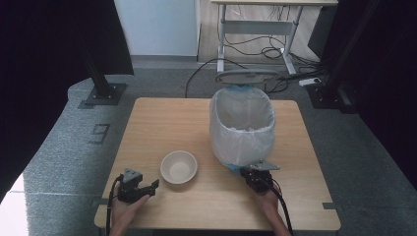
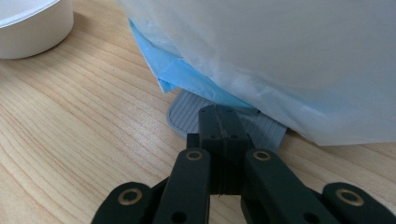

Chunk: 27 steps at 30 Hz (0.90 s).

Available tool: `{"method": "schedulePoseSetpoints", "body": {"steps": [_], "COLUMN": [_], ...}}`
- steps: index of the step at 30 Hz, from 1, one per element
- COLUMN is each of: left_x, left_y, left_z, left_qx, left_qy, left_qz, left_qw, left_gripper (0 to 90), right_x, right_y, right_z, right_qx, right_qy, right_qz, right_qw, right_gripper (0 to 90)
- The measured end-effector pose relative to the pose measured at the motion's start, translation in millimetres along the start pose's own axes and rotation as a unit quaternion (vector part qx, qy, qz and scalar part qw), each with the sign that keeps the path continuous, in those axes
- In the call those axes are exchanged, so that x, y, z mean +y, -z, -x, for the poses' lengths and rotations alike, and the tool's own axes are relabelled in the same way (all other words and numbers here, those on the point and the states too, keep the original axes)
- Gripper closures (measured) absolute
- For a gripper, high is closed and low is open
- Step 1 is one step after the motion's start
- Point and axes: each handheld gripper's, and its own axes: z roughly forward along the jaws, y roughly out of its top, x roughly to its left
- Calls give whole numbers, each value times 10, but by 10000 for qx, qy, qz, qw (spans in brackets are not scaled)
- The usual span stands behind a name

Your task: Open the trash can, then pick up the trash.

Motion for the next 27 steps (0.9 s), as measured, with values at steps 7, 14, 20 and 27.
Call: {"method": "schedulePoseSetpoints", "body": {"steps": [7,14,20,27], "left_x": [1,4,31,57], "left_y": [1,21,41,72], "left_z": [-6,-5,-2,9], "left_qx": [-31,-65,-87,-128], "left_qy": [55,102,139,186], "left_qz": [13,79,210,355], "left_qw": [10000,9999,9996,9991], "left_gripper": [278,285,281,285], "right_x": [0,0,0,0], "right_y": [0,0,0,0], "right_z": [5,5,9,10], "right_qx": [15,15,27,31], "right_qy": [-15,-15,-22,-20], "right_qz": [1,2,2,4], "right_qw": [10000,10000,10000,10000], "right_gripper": [896,896,896,896]}}
